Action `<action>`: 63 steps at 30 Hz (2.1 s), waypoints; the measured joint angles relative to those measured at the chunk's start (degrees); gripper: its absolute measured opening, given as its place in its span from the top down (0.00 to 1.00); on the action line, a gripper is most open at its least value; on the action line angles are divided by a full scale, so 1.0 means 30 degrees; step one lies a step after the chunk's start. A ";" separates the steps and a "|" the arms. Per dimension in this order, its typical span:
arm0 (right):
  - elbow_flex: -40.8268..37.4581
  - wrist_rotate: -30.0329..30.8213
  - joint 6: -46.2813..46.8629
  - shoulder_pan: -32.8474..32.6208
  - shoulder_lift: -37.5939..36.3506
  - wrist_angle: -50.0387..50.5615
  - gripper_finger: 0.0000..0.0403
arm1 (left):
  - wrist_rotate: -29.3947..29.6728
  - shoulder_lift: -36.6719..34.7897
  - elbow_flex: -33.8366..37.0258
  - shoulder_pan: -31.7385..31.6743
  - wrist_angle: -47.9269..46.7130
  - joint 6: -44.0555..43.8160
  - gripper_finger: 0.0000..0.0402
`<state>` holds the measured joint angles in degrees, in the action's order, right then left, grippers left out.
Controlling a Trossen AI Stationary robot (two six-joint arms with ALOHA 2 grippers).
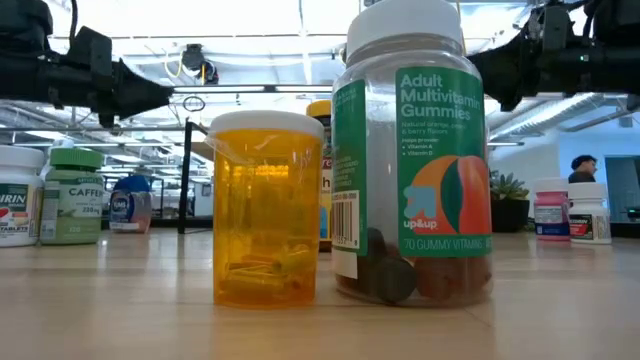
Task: Pick and place medicine bottles onto shelf by color
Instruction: Put the white violet pill bottle on the shelf
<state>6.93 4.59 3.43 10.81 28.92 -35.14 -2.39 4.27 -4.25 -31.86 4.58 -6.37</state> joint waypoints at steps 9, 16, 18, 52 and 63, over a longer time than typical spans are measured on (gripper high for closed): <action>0.4236 0.1016 -0.0899 0.0007 0.0906 0.5238 0.60 | -0.0007 0.3220 -0.3220 0.0029 -0.1085 0.1603 0.63; 0.9043 0.1029 -0.1085 0.0007 0.3593 1.0885 0.52 | -0.0707 0.7747 -0.6404 0.0361 -0.0971 0.2861 0.60; 1.0122 0.1026 -0.0637 0.0007 0.4475 1.2223 0.47 | -0.0707 0.9074 -0.7101 0.0655 -0.0751 0.3118 0.55; 2.2334 0.3998 2.1663 -1.8224 1.4942 3.4420 0.42 | 0.0307 1.8282 -0.9420 0.7287 0.6878 0.5420 0.32; 2.0741 0.3923 2.3186 -2.1288 1.5004 3.4136 0.36 | 0.0340 2.1209 -0.9420 0.7895 0.8810 0.5238 0.32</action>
<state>69.15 16.36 72.99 -53.05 73.93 67.27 -1.37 67.90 -32.51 -8.17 31.01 9.34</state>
